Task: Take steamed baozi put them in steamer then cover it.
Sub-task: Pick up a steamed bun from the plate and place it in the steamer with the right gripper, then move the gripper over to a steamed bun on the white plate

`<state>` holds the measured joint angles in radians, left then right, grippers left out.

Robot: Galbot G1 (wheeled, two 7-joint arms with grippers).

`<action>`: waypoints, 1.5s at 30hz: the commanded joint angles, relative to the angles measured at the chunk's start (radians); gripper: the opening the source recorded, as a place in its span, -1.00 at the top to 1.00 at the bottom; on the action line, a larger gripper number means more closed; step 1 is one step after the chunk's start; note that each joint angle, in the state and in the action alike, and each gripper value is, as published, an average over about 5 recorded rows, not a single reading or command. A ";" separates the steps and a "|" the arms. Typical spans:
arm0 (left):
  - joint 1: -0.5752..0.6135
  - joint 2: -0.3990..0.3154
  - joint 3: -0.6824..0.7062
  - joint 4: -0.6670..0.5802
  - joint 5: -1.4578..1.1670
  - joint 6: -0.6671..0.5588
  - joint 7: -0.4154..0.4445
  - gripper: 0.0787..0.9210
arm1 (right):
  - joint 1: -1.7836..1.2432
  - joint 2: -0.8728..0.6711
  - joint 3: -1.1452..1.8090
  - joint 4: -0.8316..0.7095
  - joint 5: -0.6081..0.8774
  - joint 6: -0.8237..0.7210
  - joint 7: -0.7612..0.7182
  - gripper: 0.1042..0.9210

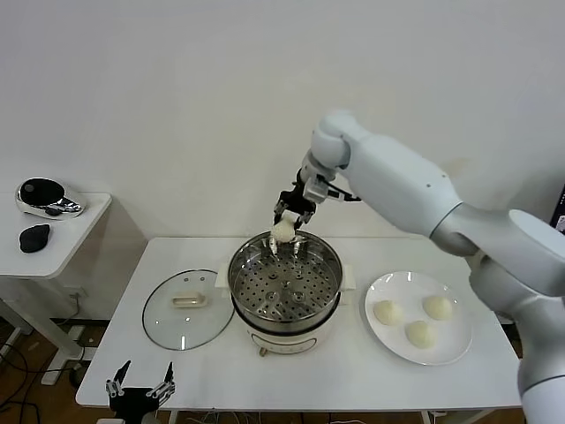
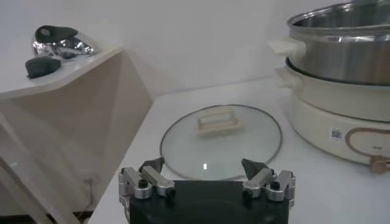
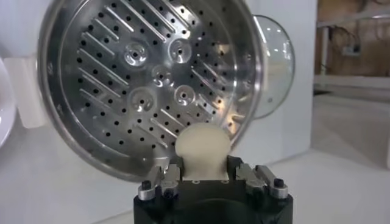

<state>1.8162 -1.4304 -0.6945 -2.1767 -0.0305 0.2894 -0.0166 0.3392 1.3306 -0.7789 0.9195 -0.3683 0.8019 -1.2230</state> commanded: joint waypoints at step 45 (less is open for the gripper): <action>-0.043 0.012 0.026 0.025 -0.002 0.023 0.020 -0.77 | 0.146 -0.251 -0.085 0.307 0.411 -0.522 -0.089 -0.76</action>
<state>1.7724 -1.4193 -0.6684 -2.1464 -0.0333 0.3114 0.0036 0.3980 1.1932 -0.8356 1.0639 -0.1378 0.5108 -1.2792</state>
